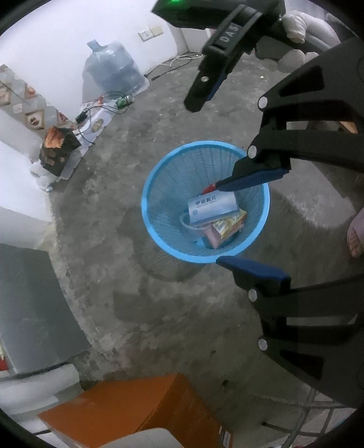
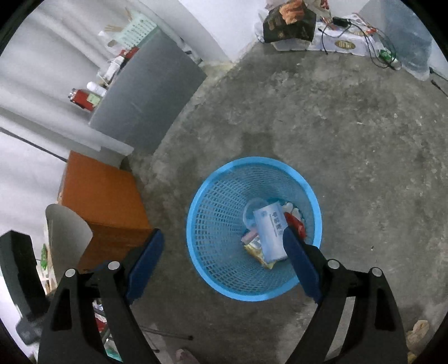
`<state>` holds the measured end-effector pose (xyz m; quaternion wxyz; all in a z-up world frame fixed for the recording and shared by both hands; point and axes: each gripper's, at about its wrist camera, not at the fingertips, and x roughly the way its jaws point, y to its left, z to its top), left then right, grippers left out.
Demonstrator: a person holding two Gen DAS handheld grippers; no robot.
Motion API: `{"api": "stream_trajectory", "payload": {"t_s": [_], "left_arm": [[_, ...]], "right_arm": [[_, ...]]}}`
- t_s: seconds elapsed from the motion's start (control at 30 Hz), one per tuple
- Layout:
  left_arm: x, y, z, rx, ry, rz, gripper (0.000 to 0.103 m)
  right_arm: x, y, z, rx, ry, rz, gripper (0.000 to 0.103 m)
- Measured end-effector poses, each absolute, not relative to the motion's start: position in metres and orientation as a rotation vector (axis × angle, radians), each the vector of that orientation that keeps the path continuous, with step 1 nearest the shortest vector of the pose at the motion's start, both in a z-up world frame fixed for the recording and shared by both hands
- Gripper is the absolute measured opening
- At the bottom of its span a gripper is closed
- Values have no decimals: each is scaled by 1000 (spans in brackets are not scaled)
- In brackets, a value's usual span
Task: Collect trash
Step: 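Move both tools back from the basket toward the table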
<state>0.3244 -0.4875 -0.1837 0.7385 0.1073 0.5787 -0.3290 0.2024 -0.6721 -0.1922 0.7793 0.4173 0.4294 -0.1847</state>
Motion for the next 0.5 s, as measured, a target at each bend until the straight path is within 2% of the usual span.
{"api": "stream_trajectory", "payload": {"t_s": [0.23, 0.4, 0.5], "left_arm": [[296, -453, -126, 196, 1181, -809, 45], [253, -406, -64, 151, 1049, -889, 46], [225, -371, -30, 116, 964, -900, 52]], "right_arm": [[168, -626, -121, 677, 829, -382, 84], [121, -569, -57, 457, 694, -400, 97], [101, -540, -33, 390, 652, -391, 97]]}}
